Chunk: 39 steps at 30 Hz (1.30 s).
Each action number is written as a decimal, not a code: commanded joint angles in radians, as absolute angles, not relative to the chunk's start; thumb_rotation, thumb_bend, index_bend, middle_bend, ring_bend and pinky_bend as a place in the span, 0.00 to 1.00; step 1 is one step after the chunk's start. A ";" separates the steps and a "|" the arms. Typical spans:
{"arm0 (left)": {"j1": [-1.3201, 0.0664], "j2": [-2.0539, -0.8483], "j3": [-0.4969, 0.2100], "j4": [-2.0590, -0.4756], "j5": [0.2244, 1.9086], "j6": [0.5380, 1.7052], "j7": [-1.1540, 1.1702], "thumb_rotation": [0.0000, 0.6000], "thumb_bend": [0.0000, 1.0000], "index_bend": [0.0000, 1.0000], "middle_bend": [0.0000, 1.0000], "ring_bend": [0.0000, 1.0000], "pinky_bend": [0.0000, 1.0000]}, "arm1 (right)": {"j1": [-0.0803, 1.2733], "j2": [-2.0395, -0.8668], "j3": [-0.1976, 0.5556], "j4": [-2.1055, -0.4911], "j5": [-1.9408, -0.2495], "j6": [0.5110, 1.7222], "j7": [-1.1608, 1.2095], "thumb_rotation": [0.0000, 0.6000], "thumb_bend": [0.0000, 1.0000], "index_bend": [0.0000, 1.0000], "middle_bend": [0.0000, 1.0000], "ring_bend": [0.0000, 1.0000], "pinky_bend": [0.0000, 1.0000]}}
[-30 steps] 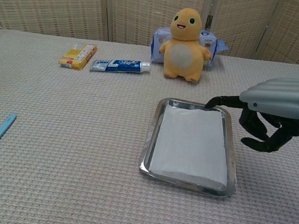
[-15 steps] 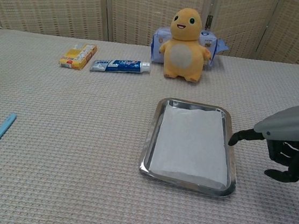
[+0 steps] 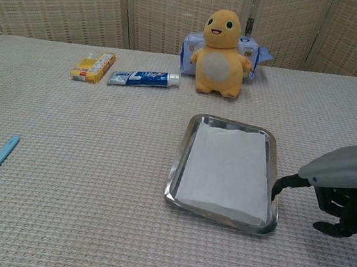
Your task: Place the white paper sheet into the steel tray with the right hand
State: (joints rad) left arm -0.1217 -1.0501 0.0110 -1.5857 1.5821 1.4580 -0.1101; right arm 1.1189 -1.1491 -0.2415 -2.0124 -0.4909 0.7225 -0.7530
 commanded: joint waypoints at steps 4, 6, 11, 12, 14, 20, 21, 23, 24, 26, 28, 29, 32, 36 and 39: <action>-0.121 -1.048 0.011 -1.585 1.582 1.460 -0.114 1.00 0.51 0.00 0.00 0.04 0.00 | 1.120 -1.155 -0.246 -2.000 -0.525 0.722 -0.714 0.75 0.56 0.09 0.85 0.73 0.72; -0.121 -1.048 0.012 -1.587 1.584 1.459 -0.114 1.00 0.51 0.00 0.00 0.04 0.00 | 1.123 -1.160 -0.250 -1.994 -0.528 0.721 -0.705 0.76 0.56 0.09 0.85 0.73 0.72; -0.121 -1.048 0.012 -1.586 1.583 1.460 -0.112 1.00 0.51 0.00 0.00 0.05 0.00 | 1.120 -1.160 -0.248 -1.989 -0.557 0.726 -0.671 0.76 0.56 0.09 0.85 0.74 0.72; -0.121 -1.048 0.011 -1.586 1.582 1.459 -0.113 1.00 0.51 0.00 0.00 0.05 0.00 | 1.120 -1.158 -0.249 -1.989 -0.562 0.726 -0.665 0.76 0.56 0.09 0.85 0.74 0.72; -0.121 -1.048 0.012 -1.586 1.582 1.458 -0.112 1.00 0.51 0.00 0.00 0.05 0.00 | 1.119 -1.156 -0.249 -1.988 -0.570 0.728 -0.657 0.75 0.56 0.09 0.85 0.73 0.72; -0.121 -1.049 0.012 -1.586 1.582 1.458 -0.109 1.00 0.51 0.00 0.00 0.05 0.00 | 1.110 -1.141 -0.247 -1.990 -0.606 0.734 -0.621 0.75 0.56 0.09 0.85 0.72 0.72; -0.121 -1.048 0.012 -1.587 1.582 1.458 -0.109 1.00 0.51 0.00 0.00 0.05 0.00 | 1.109 -1.141 -0.248 -1.987 -0.609 0.734 -0.618 0.75 0.56 0.09 0.85 0.72 0.72; -0.121 -1.049 0.012 -1.587 1.584 1.459 -0.107 1.00 0.51 0.00 0.00 0.05 0.00 | 1.109 -1.145 -0.251 -1.981 -0.612 0.735 -0.616 0.75 0.56 0.09 0.85 0.73 0.73; -0.121 -1.049 0.013 -1.587 1.585 1.459 -0.106 1.00 0.51 0.00 0.00 0.05 0.00 | 1.110 -1.150 -0.253 -1.975 -0.612 0.735 -0.617 0.75 0.56 0.09 0.85 0.73 0.73; -0.121 -1.049 0.013 -1.588 1.585 1.459 -0.106 1.00 0.51 0.00 0.00 0.05 0.00 | 1.111 -1.160 -0.254 -1.966 -0.612 0.736 -0.618 0.75 0.56 0.09 0.85 0.73 0.73; -0.120 -1.049 0.013 -1.588 1.585 1.459 -0.107 1.00 0.51 0.00 0.00 0.05 0.00 | 1.114 -1.172 -0.255 -1.957 -0.608 0.736 -0.618 0.75 0.56 0.09 0.85 0.74 0.73; -0.120 -1.049 0.012 -1.587 1.584 1.459 -0.107 1.00 0.51 0.00 0.00 0.05 0.00 | 1.115 -1.176 -0.255 -1.954 -0.607 0.736 -0.618 0.75 0.56 0.09 0.85 0.74 0.73; -0.121 -1.048 0.012 -1.586 1.583 1.459 -0.112 1.00 0.51 0.00 0.00 0.05 0.00 | 1.120 -1.189 -0.255 -1.945 -0.602 0.740 -0.619 0.75 0.56 0.09 0.85 0.73 0.73; -0.120 -1.046 0.012 -1.586 1.584 1.460 -0.116 1.00 0.51 0.00 0.00 0.05 0.00 | 1.124 -1.205 -0.253 -1.934 -0.596 0.748 -0.619 0.75 0.56 0.09 0.85 0.73 0.73; -0.120 -1.045 0.012 -1.585 1.583 1.460 -0.118 1.00 0.51 0.00 0.00 0.05 0.00 | 1.128 -1.215 -0.252 -1.925 -0.590 0.748 -0.618 0.75 0.56 0.09 0.85 0.74 0.73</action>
